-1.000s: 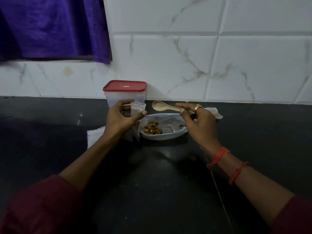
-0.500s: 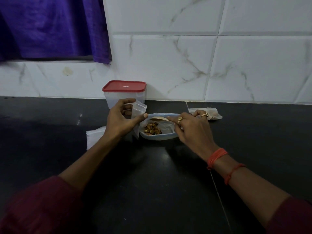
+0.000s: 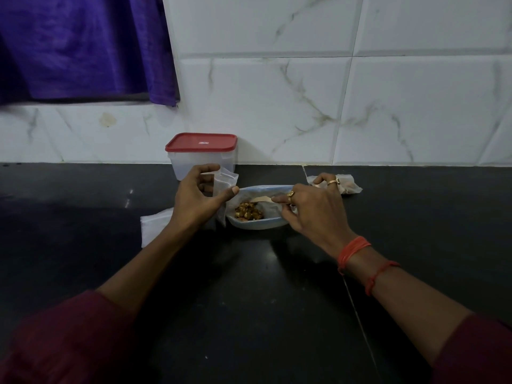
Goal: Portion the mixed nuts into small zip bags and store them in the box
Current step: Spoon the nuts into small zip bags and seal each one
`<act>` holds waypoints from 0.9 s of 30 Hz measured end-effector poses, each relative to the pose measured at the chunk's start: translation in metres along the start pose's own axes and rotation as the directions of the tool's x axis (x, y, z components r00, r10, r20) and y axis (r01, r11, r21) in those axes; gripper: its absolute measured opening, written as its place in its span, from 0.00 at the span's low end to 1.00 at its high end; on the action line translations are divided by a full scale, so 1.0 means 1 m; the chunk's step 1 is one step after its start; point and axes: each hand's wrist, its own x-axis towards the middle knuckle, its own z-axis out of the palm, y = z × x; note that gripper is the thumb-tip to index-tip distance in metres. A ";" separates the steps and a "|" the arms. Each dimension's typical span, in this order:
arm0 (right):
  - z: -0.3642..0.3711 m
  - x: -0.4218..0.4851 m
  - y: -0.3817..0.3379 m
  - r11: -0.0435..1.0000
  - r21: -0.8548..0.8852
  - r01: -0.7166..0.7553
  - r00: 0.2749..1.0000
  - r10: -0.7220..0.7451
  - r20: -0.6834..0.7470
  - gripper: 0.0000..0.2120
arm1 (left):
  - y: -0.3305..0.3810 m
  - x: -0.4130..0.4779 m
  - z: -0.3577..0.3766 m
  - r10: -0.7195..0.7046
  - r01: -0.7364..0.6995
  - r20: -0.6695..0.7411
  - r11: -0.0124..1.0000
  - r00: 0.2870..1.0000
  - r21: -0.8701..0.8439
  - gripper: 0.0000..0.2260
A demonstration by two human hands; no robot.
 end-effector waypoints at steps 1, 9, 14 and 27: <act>0.001 0.000 -0.001 1.000 0.011 -0.001 1.000 0.001 -0.005 0.09 | 0.000 0.000 0.000 0.001 -0.001 0.001 1.000 1.000 -0.001 0.30; 0.013 0.003 -0.012 0.998 -0.048 0.028 0.987 -0.020 0.162 0.18 | -0.001 0.001 0.000 0.025 -0.026 0.021 0.999 0.999 0.026 0.30; 0.009 0.006 -0.010 0.994 -0.076 0.081 0.989 -0.070 0.129 0.10 | -0.002 0.002 0.002 0.036 -0.038 0.035 0.998 0.999 0.045 0.31; 0.001 0.004 -0.005 0.997 0.054 -0.058 0.994 0.063 -0.093 0.09 | -0.002 0.002 0.001 0.067 -0.069 0.045 0.996 0.997 0.050 0.30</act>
